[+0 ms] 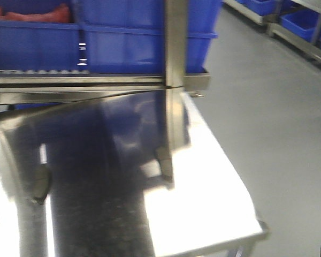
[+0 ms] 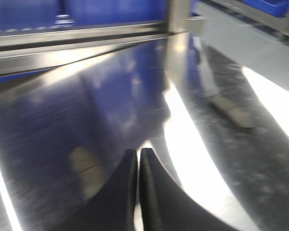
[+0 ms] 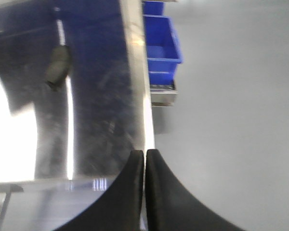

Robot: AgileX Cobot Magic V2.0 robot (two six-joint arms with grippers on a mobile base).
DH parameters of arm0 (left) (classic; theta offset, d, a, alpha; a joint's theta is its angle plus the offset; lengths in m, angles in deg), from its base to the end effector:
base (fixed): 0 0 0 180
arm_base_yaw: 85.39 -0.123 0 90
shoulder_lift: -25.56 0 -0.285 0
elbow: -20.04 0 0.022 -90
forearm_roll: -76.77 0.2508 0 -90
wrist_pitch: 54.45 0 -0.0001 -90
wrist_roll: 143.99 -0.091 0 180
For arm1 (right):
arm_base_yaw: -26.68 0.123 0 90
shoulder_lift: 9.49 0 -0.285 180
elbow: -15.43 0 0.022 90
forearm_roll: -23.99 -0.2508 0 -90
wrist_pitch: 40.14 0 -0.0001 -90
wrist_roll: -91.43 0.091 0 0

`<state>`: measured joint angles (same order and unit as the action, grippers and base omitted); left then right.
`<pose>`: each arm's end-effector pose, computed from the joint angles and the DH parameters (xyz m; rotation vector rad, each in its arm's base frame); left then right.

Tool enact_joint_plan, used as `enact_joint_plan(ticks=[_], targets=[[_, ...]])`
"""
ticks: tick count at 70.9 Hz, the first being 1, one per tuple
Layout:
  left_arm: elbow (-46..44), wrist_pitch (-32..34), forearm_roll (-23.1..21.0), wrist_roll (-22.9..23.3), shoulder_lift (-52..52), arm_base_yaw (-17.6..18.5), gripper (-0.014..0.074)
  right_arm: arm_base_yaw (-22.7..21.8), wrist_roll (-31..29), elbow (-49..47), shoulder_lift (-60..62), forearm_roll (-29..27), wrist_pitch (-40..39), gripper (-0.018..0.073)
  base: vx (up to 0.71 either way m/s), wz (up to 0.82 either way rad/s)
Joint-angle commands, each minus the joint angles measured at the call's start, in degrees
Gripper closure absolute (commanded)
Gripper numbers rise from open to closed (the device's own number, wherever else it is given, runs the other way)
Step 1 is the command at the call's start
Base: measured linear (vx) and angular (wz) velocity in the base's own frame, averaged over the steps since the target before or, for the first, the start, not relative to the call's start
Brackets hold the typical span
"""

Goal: Move and align brake pads A on conveyor
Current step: 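Turn and drive up to the steel table with two pads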

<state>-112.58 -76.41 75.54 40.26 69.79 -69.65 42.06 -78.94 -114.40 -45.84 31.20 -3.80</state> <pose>0.1254 -0.0361 0.3003 0.1847 1.9818 -0.2468 0.0942 0.0189 0.2801 -0.1724 2.1341 0.1166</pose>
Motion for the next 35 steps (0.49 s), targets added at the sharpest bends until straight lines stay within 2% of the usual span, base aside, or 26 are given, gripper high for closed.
enact_joint_plan(ticks=[1, 19, 35], targets=[[-1.5, 4.2, -0.1, 0.0, -0.2, 0.3, 0.0603, -0.3, -0.3, -1.5, -0.2, 0.6, -3.6, 0.0568, 0.11, 0.66], [-1.5, 4.2, -0.1, 0.0, -0.2, 0.3, 0.0603, -0.3, -0.3, -1.5, -0.2, 0.6, -3.6, 0.0568, 0.11, 0.56], [-1.5, 4.2, -0.1, 0.0, -0.2, 0.3, 0.0603, -0.3, -0.3, -1.5, -0.2, 0.6, -3.6, 0.0568, 0.09, 0.32]])
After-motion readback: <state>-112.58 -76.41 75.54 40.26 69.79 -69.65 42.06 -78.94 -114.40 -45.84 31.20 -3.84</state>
